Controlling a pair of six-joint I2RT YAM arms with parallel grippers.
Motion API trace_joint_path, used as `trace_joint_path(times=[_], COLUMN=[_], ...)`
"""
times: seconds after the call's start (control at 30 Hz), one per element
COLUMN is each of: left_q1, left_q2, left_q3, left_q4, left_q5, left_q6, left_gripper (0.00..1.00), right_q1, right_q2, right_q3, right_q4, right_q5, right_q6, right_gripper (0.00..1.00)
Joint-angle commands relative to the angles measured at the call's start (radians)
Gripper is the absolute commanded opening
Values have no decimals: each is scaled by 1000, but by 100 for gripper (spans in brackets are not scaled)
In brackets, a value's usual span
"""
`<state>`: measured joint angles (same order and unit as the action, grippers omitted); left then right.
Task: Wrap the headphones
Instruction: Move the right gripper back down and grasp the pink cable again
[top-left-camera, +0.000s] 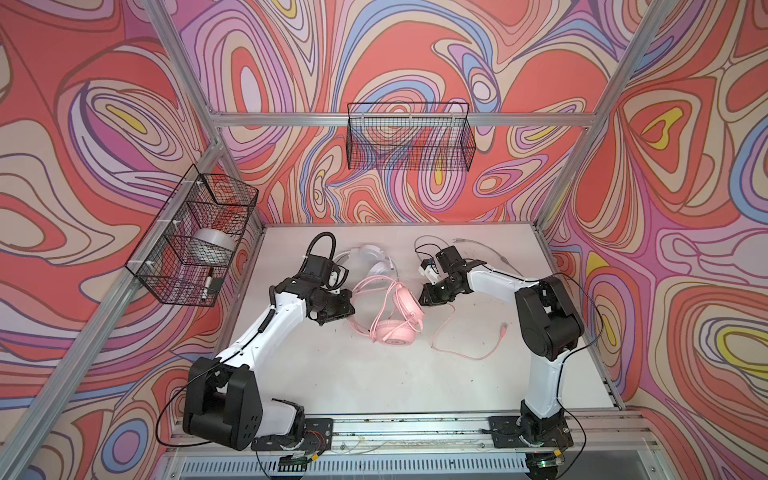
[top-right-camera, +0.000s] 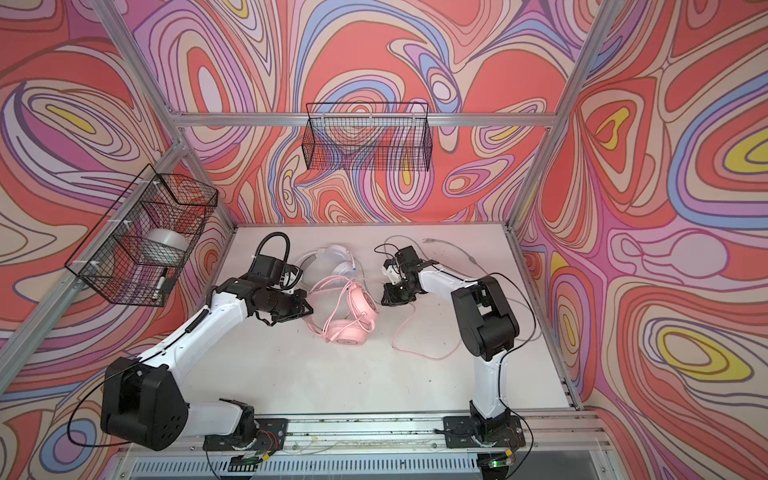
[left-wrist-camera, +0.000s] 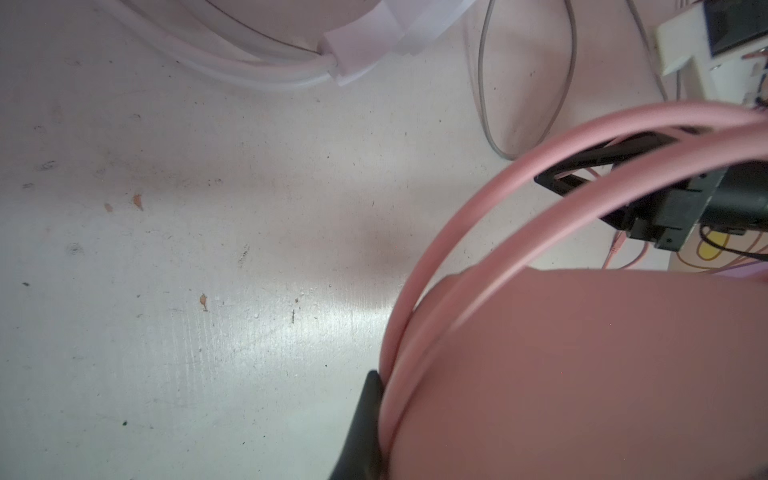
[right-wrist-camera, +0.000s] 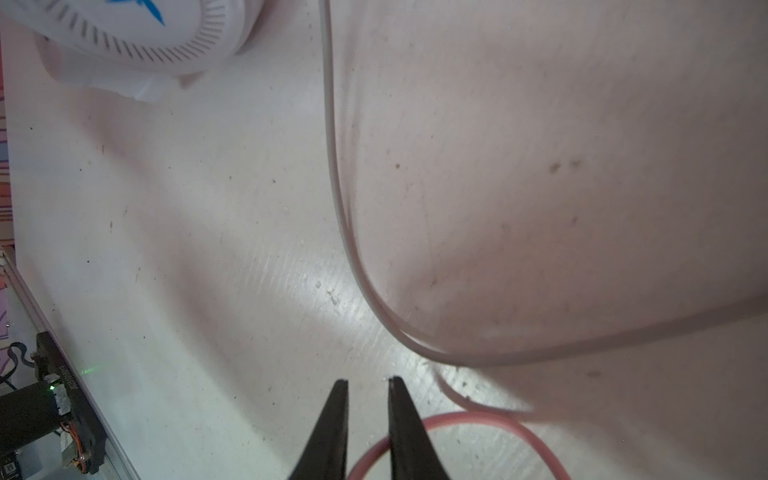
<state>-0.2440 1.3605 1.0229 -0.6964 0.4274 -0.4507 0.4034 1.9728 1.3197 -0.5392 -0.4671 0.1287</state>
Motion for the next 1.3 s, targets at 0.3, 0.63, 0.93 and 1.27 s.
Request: trace_joint_path(times=[0.3,0.63,0.93,1.27], left_q1=[85,123,144,162], left_q2=[-70,-89,-93,-86], left_q3=[16,26,26,28], left_q4=[79,130,160,193], left_q5=[64,82,67,36], left_q6=[-155,-220,-256,-293], left_gripper=[0,0,0,0], right_q1=[-6,-6,-6,-6], right_q2=[-38,-69,-90,-119], right_q3=[-89,-132,-170,-208], right_q4=[18,-5,-32,-38], right_q5=[15,19,15,13], right_q6=[15,8,-9,-5], right_gripper=[20,22,22,22])
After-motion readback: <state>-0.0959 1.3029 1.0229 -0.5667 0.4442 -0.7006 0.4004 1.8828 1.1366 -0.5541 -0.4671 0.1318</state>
